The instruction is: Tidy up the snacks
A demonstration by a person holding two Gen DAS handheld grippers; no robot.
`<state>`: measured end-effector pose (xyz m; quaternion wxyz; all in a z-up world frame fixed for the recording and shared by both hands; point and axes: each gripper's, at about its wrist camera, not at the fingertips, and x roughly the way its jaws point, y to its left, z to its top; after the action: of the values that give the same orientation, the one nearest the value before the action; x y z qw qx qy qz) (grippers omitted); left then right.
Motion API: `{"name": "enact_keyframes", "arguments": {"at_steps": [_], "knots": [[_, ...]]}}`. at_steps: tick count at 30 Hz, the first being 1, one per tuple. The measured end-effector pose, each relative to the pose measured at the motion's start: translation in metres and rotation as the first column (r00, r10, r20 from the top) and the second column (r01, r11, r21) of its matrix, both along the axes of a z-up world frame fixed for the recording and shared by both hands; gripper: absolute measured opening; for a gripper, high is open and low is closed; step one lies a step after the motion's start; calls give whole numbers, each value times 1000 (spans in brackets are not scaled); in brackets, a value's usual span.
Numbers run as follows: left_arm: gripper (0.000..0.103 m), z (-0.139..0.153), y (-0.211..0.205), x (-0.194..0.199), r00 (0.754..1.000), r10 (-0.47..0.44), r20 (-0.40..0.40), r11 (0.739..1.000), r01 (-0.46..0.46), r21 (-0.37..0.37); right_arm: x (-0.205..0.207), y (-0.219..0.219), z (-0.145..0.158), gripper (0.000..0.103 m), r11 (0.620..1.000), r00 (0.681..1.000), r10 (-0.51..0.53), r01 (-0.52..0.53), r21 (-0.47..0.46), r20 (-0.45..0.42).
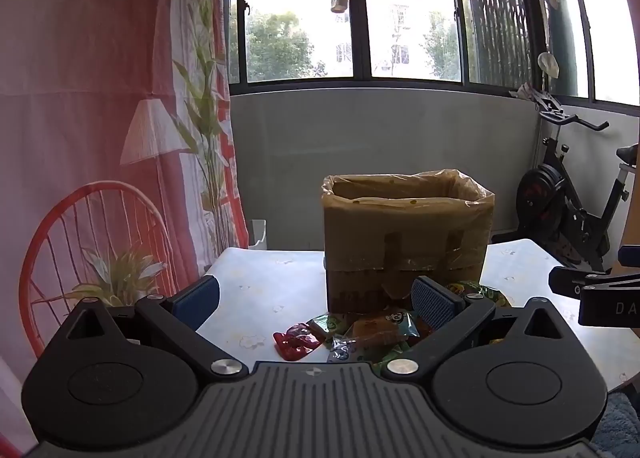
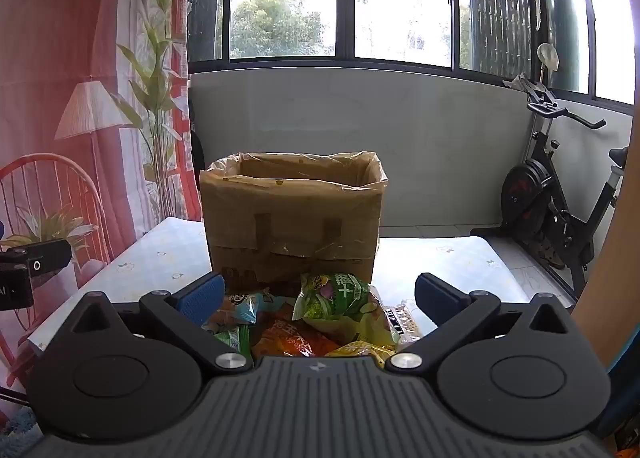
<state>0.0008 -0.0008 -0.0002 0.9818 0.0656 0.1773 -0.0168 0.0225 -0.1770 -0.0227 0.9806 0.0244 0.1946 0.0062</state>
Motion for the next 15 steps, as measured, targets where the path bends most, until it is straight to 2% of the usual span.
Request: {"name": "enact_keyframes", "arguments": {"at_steps": [15], "knots": [[103, 1, 3, -5, 1000, -2, 15, 999, 2, -42, 0, -3, -3, 103, 1000, 1000, 0, 0, 5, -15]]}}
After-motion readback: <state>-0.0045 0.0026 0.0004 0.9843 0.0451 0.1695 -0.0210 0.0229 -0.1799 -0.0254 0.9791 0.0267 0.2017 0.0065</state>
